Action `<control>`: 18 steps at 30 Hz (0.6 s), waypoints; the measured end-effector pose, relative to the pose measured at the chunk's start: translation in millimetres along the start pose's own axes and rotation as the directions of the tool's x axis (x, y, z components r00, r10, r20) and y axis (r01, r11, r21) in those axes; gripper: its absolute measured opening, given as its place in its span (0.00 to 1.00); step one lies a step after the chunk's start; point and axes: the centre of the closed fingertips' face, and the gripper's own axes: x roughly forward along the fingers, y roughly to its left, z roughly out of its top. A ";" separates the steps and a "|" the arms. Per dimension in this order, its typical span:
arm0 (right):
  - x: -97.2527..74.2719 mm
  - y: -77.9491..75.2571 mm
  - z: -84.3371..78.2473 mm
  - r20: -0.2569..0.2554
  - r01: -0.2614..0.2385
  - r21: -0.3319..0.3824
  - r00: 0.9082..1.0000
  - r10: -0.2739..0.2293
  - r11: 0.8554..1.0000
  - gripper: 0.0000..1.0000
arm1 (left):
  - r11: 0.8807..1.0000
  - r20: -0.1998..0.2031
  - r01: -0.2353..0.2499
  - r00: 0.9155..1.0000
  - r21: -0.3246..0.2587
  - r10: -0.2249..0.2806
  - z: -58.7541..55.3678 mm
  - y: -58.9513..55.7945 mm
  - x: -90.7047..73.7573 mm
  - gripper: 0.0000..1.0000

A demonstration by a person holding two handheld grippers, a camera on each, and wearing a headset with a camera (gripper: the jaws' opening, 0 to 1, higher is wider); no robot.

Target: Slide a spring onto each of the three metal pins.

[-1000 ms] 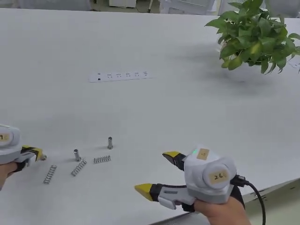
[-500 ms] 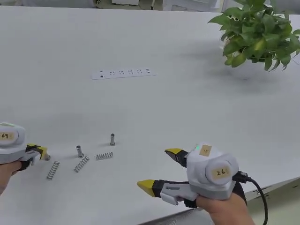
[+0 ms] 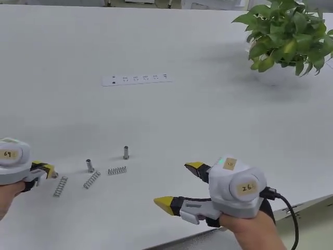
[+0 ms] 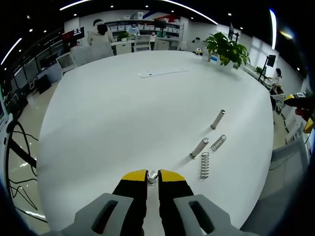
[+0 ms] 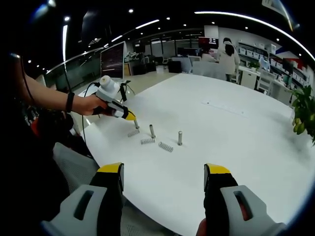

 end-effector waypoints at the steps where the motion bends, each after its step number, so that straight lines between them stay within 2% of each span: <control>1: 0.0 0.3 -0.3 -0.002 0.000 -0.002 1.000 0.000 1.000 0.65 | 1.000 0.000 -0.001 1.000 0.002 0.001 -0.1 0.0 -0.1 0.00; 18: 0.0 1.2 0.3 -0.001 0.002 -0.003 1.000 -0.002 1.000 0.65 | 1.000 -0.022 0.013 1.000 -0.008 -0.014 -11.8 -3.5 0.2 0.03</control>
